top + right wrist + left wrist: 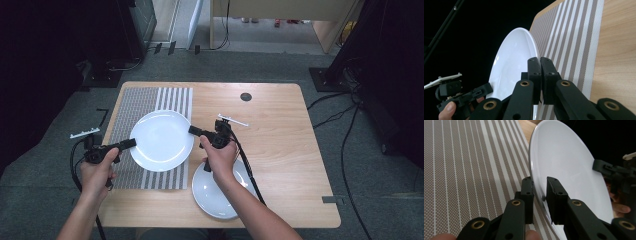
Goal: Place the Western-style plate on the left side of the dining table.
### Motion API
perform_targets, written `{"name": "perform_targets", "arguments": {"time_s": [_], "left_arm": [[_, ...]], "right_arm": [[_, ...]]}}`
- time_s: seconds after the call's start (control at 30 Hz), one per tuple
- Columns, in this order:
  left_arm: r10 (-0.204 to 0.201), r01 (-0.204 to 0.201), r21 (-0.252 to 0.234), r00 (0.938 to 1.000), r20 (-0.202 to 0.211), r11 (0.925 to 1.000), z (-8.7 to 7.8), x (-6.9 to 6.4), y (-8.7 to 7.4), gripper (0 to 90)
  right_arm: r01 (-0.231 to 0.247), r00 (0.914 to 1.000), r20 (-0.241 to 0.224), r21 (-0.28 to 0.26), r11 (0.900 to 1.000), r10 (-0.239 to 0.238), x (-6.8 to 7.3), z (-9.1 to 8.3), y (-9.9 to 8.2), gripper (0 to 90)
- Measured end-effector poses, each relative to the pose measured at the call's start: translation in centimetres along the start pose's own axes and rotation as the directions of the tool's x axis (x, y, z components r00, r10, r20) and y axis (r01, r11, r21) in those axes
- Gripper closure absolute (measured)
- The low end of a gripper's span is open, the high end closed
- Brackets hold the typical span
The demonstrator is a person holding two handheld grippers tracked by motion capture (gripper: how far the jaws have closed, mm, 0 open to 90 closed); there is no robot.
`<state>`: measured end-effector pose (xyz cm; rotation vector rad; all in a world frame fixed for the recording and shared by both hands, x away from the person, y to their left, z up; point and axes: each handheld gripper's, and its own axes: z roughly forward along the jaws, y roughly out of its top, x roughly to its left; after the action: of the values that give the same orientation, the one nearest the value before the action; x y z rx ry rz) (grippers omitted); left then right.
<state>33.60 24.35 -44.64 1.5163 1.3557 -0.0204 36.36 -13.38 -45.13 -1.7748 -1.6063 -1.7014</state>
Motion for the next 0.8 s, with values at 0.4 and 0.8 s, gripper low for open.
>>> {"name": "perform_targets", "arguments": {"time_s": [0.4, 0.8], "left_arm": [[-0.038, 0.039, 0.008, 0.9975, -0.059, 0.9992, 1.1, 2.1, 1.4, 78.0], [-0.105, 0.104, -0.009, 0.9889, -0.106, 0.9945, 2.4, 4.0, 1.8, 78.0]], "right_arm": [[-0.056, 0.998, 0.032, 0.012, 0.9984, 0.055, -1.2, 3.5, 0.6, 88.7], [-0.128, 0.9911, 0.043, 0.033, 0.9912, 0.126, -2.8, 6.4, 1.2, 88.6]]}}
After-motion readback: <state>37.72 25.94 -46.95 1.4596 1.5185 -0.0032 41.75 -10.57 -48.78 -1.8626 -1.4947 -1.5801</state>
